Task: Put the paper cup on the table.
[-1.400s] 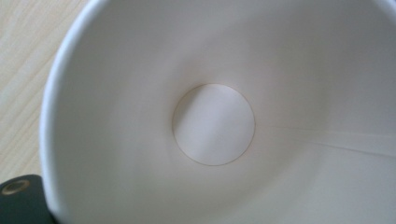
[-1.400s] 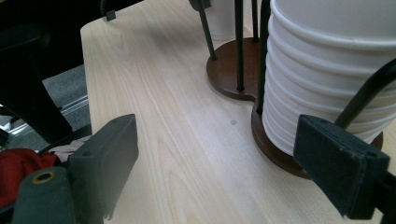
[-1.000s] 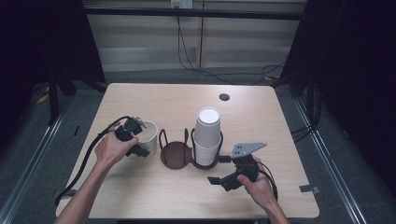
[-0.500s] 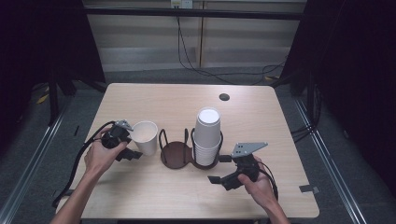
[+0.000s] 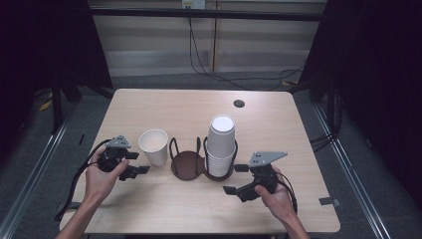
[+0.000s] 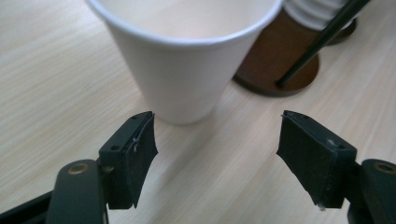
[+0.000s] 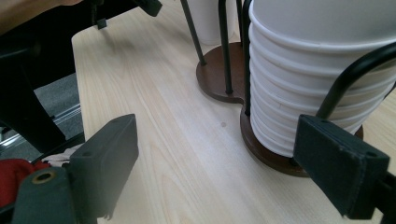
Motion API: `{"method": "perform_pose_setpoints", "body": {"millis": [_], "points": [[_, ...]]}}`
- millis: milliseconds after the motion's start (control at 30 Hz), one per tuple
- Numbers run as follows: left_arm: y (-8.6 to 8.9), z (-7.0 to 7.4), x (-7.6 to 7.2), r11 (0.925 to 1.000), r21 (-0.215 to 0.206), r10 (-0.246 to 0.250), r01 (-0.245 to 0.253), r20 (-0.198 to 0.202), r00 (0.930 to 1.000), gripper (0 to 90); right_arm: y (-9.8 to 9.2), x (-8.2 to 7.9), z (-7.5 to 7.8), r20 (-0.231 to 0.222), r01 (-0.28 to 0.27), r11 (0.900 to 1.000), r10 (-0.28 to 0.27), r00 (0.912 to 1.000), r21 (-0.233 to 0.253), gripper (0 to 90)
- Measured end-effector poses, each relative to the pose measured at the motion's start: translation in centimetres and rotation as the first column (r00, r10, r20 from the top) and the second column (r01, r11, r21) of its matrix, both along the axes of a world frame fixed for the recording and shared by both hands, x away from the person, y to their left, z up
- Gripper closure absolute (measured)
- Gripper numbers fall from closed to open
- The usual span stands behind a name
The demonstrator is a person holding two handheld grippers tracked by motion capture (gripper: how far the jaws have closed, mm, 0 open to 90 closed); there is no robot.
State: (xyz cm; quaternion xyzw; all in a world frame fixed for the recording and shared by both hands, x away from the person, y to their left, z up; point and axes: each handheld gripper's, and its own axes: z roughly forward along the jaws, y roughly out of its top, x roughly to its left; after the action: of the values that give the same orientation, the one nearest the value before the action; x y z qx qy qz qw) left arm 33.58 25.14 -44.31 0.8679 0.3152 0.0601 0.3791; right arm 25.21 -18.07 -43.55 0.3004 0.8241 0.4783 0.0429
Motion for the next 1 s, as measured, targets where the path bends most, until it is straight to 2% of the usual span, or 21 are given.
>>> {"method": "perform_pose_setpoints", "body": {"millis": [33, 100, 167, 200, 367, 467, 533, 600, 733, 767, 833, 933, 967, 1000], "points": [[0.0, 0.1, -0.2, 0.9998, -0.018, -0.009, 0.009, 0.0, 1.0, 27.2, 0.0, 0.0, 0.0, 0.0, 0.001, 1.0, -0.001, 1.0, -0.001, 14.1], [0.2, 0.4, -0.8, 0.9977, -0.068, 0.002, 0.0, 0.034, 0.9994, 25.6, 0.0, -0.1, 0.0, 0.003, 0.002, 1.0, -0.002, 1.0, -0.002, 14.1], [0.2, 0.5, -1.2, 0.9962, -0.087, -0.002, 0.007, 0.047, 0.9989, 25.6, -0.1, -0.1, 0.1, 0.005, 0.005, 1.0, -0.005, 1.0, -0.002, 14.1], [0.1, 0.6, -1.9, 0.9932, -0.115, -0.012, 0.017, 0.052, 0.9986, 25.5, -0.1, -0.1, 0.1, 0.008, 0.006, 1.0, -0.006, 1.0, -0.001, 14.1], [-0.3, 0.7, -3.1, 0.9929, -0.115, -0.022, 0.03, 0.074, 0.997, 25.5, -0.3, -0.1, 0.1, 0.009, 0.016, 1.0, -0.015, 0.9998, -0.009, 14.1], [-0.2, 1.0, -3.9, 0.987, -0.159, -0.012, 0.024, 0.08, 0.9967, 25.6, -0.4, -0.1, 0.1, 0.014, 0.02, 1.0, -0.02, 0.9997, -0.009, 14.1], [-0.1, 1.1, -4.5, 0.9873, -0.158, -0.002, 0.019, 0.111, 0.9938, 25.6, -0.4, -0.2, 0.1, 0.018, 0.023, 1.0, -0.023, 0.9996, -0.005, 14.1], [-0.1, 1.1, -5.1, 0.9841, -0.178, 0.011, 0.008, 0.104, 0.9945, 25.5, -0.5, -0.2, 0.1, 0.018, 0.026, 1.0, -0.026, 0.9995, -0.002, 14.1], [-0.4, 1.3, -6.1, 0.9835, -0.18, 0.012, 0.011, 0.126, 0.992, 25.4, -0.5, -0.2, 0.0, 0.014, 0.029, 1.0, -0.029, 0.9995, -0.003, 14.1], [-0.6, 1.3, -6.4, 0.981, -0.193, 0.008, 0.017, 0.123, 0.9924, 25.2, -0.5, -0.2, 0.0, 0.015, 0.029, 1.0, -0.029, 0.9995, -0.002, 14.1], [-1.1, 1.4, -7.0, 0.9825, -0.186, 0.006, 0.019, 0.134, 0.9909, 24.7, -0.5, -0.3, 0.0, 0.015, 0.029, 1.0, -0.029, 0.9995, -0.002, 14.1], [-1.8, 0.9, -7.4, 0.9723, -0.233, 0.01, 0.021, 0.131, 0.9914, 24.3, -0.5, -0.3, -0.1, 0.015, 0.032, 0.999, -0.032, 0.9994, -0.002, 14.1], [-1.9, 0.6, -7.4, 0.9623, -0.272, 0.02, 0.013, 0.117, 0.9929, 23.4, -0.5, -0.3, -0.1, 0.016, 0.031, 1.0, -0.031, 0.9994, -0.002, 14.1], [-2.1, 0.3, -7.3, 0.9601, -0.279, 0.03, 0.005, 0.12, 0.9923, 23.0, -0.5, -0.3, -0.1, 0.016, 0.033, 0.999, -0.033, 0.9993, -0.001, 14.1]]}}
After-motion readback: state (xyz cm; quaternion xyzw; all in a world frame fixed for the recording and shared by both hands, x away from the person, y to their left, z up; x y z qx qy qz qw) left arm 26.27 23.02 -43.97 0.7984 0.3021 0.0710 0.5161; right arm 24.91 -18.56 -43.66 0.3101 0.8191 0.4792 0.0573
